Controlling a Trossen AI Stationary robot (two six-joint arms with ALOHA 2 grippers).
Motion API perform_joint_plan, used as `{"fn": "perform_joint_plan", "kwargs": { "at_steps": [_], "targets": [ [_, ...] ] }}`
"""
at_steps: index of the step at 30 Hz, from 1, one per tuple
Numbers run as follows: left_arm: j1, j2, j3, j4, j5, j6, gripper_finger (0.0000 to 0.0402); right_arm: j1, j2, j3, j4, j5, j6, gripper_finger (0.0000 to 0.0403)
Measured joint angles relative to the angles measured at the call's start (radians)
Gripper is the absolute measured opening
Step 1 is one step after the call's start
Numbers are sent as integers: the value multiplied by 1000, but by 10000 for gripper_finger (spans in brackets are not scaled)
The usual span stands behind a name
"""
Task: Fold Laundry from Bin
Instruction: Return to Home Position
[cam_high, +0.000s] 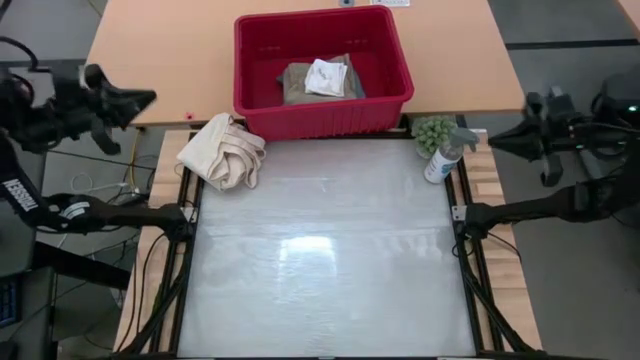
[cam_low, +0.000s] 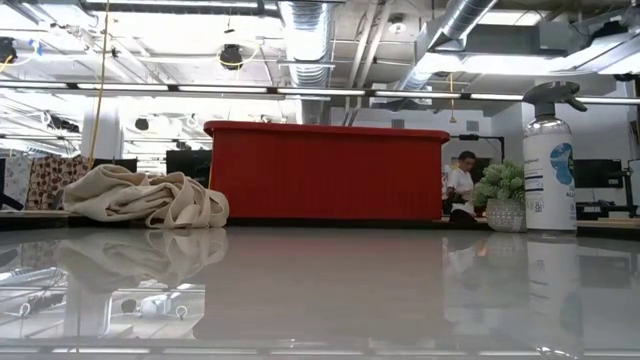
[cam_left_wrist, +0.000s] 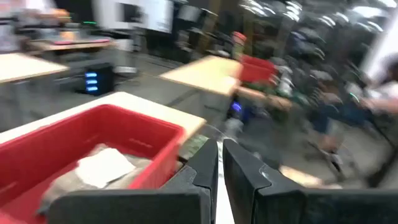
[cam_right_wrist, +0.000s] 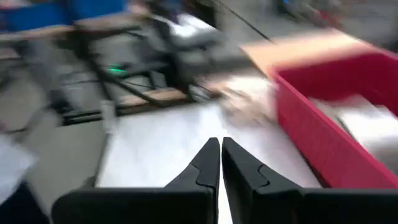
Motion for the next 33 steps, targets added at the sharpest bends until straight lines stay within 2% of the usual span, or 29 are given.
{"fn": "perform_joint_plan", "kwargs": {
  "at_steps": [2, 5, 9, 12, 18, 21, 25, 30, 33],
  "targets": [
    [0, -4, -31, 24, 92, 39, 13, 13, -80, -117, 103, -46, -30, 43],
    [0, -21, -102, 138, 236, 60, 13, 10, -251, -325, 241, -25, 37, 43],
    [0, -82, -281, 338, 378, 89, 13, -7, -501, -603, 515, -25, 79, 43],
    [0, -169, -493, 492, 385, 56, 13, -6, -629, -781, 642, -33, 89, 43],
    [-8, -437, -1061, 950, 348, -86, 13, -4, -817, -1025, 776, -29, 193, 43],
    [-9, -595, -1328, 1148, 301, -201, 13, -8, -858, -1138, 873, -30, 195, 43],
    [-9, -770, -1645, 1416, 307, -352, 13, -14, -896, -1298, 991, -48, 205, 43],
    [-10, -908, -1924, 1700, 303, -522, 13, -13, -910, -1577, 1275, -170, 262, 43],
    [-11, -955, -2021, 1716, 334, -547, 13, -11, -914, -1709, 1427, -188, 326, 43]
  ]
}}
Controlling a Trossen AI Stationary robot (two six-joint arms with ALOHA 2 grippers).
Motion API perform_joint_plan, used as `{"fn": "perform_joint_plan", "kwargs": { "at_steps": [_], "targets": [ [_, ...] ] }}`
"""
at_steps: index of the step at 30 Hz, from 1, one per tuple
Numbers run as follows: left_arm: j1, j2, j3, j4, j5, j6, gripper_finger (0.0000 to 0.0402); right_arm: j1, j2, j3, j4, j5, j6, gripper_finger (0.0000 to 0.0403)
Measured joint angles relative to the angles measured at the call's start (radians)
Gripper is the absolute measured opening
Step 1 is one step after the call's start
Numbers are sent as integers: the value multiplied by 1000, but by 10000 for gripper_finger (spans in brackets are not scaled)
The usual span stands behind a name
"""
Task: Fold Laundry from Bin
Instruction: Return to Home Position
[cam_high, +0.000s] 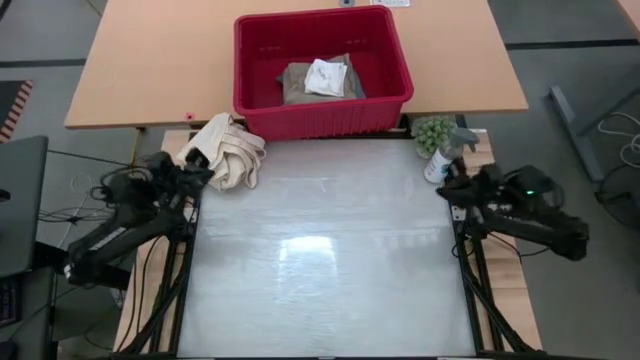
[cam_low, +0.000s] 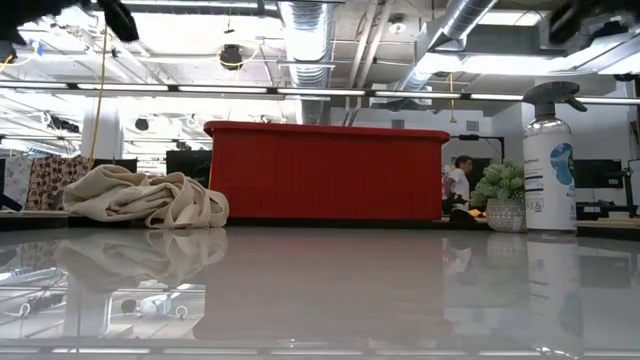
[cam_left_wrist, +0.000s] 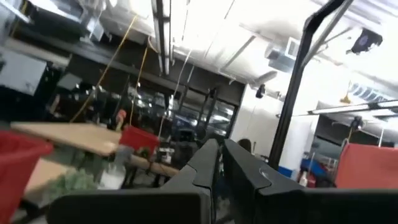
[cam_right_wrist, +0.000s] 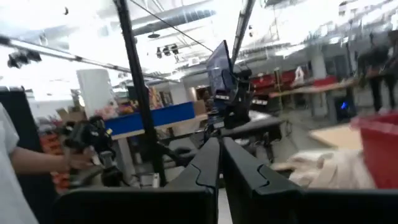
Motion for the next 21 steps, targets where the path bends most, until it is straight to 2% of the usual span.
{"fn": "perform_joint_plan", "kwargs": {
  "at_steps": [4, 7, 14, 17, 21],
  "targets": [
    [-25, -22, -59, 16, 0, -23, 13, 13, 3, -144, 178, 1, 70, 43],
    [-78, -19, -102, 9, -26, 23, 13, 50, 0, -220, 274, -9, 46, 43],
    [-282, -19, -242, 16, -283, 178, 13, 157, 1, -368, 383, 133, 25, 43],
    [-373, -19, -299, 81, -376, 206, 13, 196, 2, -415, 455, 144, -13, 43],
    [-499, -14, -301, 53, -496, 286, 13, 238, 2, -418, 440, 183, -36, 43]
  ]
}}
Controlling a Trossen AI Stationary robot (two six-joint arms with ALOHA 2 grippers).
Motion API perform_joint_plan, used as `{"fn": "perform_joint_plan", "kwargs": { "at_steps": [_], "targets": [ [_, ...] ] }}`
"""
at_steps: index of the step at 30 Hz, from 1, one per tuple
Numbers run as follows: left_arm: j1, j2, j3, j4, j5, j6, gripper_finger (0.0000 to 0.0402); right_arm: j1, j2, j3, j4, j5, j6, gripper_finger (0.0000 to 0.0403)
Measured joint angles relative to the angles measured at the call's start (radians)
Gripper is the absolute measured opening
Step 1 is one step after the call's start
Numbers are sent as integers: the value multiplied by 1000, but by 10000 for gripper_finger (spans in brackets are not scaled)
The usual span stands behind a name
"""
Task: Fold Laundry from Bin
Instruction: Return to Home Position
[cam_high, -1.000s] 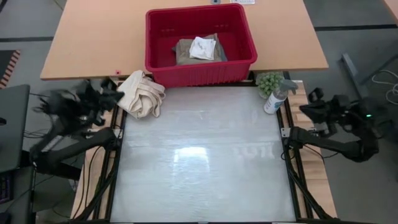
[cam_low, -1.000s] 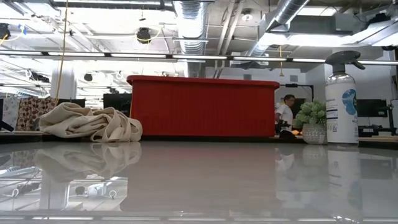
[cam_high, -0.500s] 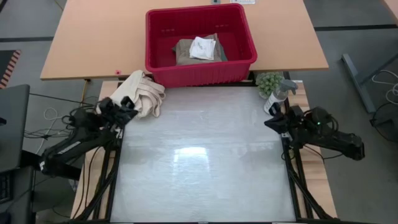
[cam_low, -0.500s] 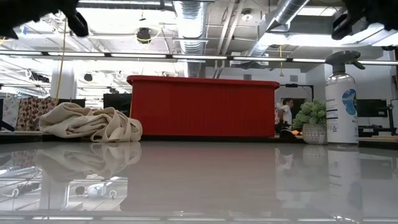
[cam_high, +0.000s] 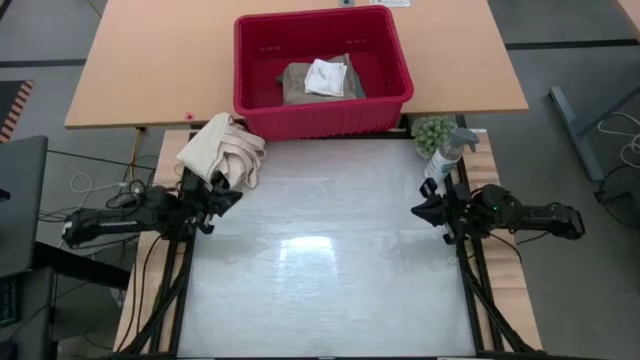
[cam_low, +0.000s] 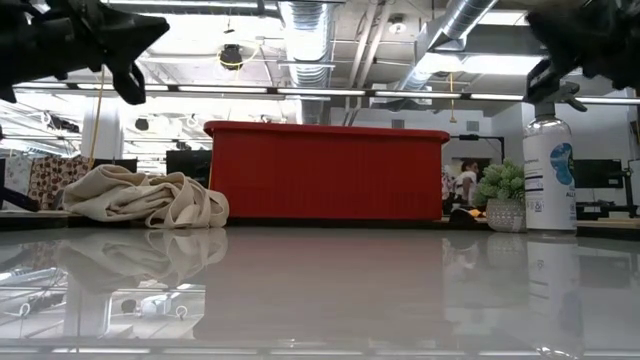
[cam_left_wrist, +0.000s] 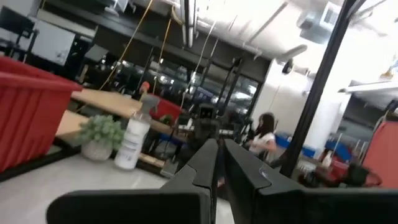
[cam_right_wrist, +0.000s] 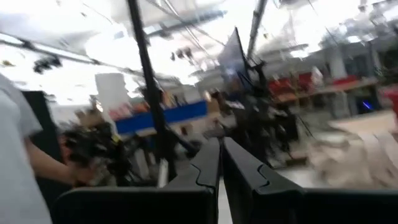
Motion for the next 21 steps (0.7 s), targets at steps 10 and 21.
{"fn": "perform_joint_plan", "kwargs": {
  "at_steps": [10, 21],
  "targets": [
    [-186, 9, 0, -89, -182, 77, 13, 61, 2, 0, -208, 79, -184, 43],
    [-204, 10, -1, -348, -119, -75, 13, 53, 2, -1, -352, 91, -352, 43]
  ]
}}
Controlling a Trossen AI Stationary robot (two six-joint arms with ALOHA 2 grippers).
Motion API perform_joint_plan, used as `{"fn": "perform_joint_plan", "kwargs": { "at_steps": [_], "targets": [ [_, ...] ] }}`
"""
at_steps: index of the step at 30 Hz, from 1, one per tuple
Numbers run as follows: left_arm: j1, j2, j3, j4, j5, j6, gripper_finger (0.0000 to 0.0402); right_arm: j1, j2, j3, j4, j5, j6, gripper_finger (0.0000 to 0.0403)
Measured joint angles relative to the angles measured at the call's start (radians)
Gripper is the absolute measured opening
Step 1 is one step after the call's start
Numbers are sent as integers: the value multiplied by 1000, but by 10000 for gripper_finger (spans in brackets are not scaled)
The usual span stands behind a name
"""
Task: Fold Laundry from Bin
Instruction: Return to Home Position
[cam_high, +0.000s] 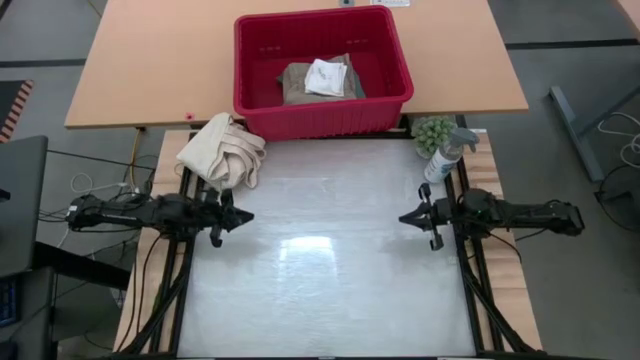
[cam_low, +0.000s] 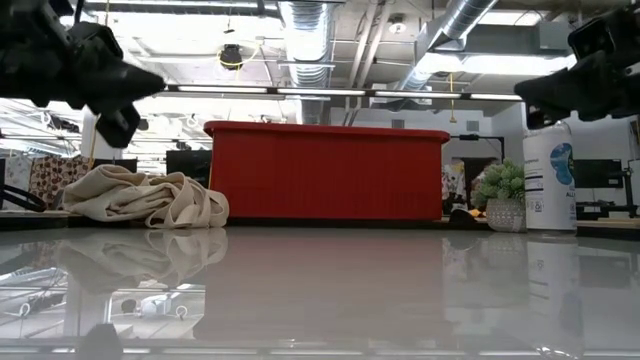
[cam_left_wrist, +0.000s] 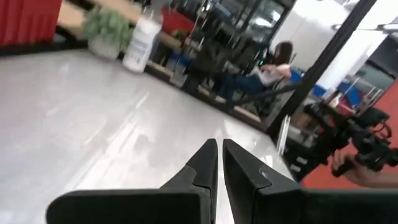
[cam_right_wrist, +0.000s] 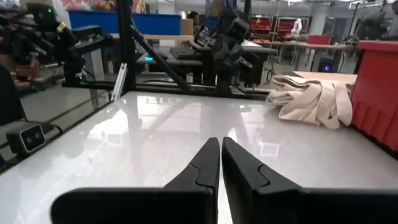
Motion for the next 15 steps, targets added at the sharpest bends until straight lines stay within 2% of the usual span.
{"fn": "perform_joint_plan", "kwargs": {
  "at_steps": [8, 12, 15],
  "targets": [
    [0, -1, 0, -79, 30, -2, 13, -21, 3, 0, -12, 0, 22, 43],
    [-4, 18, 3, -156, 161, -6, 13, -21, 3, -1, -15, 0, 23, 43],
    [-5, 29, 10, -170, 188, -7, 13, -21, 3, -1, -15, 0, 23, 43]
  ]
}}
